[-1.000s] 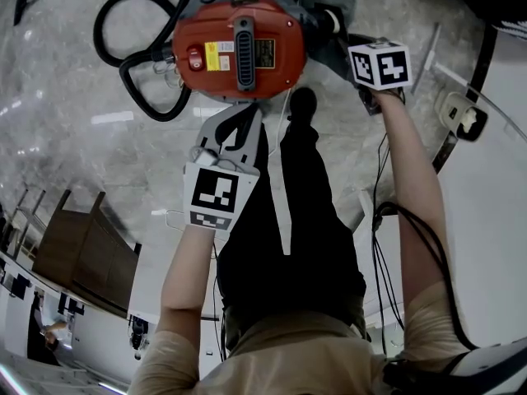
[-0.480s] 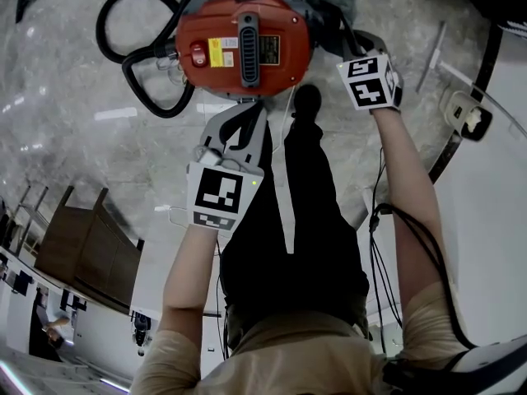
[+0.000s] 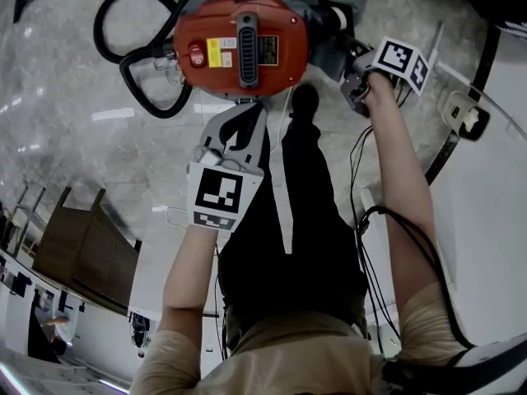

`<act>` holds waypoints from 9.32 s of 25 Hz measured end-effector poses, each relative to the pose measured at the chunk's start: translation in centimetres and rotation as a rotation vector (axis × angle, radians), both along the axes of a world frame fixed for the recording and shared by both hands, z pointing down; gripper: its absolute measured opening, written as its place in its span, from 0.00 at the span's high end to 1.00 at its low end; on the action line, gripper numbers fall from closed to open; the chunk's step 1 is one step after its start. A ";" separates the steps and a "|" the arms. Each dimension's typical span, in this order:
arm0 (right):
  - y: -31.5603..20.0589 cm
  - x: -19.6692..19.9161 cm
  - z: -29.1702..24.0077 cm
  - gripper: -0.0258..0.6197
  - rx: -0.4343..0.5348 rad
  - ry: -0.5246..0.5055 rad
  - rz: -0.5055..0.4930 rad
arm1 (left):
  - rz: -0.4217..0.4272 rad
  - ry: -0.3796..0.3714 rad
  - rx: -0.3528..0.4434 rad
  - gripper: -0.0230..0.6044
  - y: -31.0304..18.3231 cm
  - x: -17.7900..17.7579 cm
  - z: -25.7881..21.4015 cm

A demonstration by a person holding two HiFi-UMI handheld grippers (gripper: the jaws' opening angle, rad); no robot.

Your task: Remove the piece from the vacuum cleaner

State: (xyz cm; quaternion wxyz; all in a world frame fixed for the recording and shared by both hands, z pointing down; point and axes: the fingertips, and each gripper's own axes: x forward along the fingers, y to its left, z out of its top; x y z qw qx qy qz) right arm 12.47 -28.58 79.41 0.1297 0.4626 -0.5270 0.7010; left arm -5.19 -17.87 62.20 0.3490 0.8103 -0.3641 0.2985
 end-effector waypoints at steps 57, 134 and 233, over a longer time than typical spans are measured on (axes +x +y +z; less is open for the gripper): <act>-0.1 1.5 1.3 0.92 0.363 0.656 -1.020 | 0.021 -0.007 -0.019 0.96 0.3 0.6 0.9; 0.9 14.3 0.0 0.92 0.156 0.515 -0.372 | 0.114 -0.010 -0.003 0.96 -0.7 4.8 -1.0; 19.2 6.5 -41.7 0.92 0.444 0.089 0.078 | 0.402 0.001 0.323 0.96 6.4 2.9 -35.5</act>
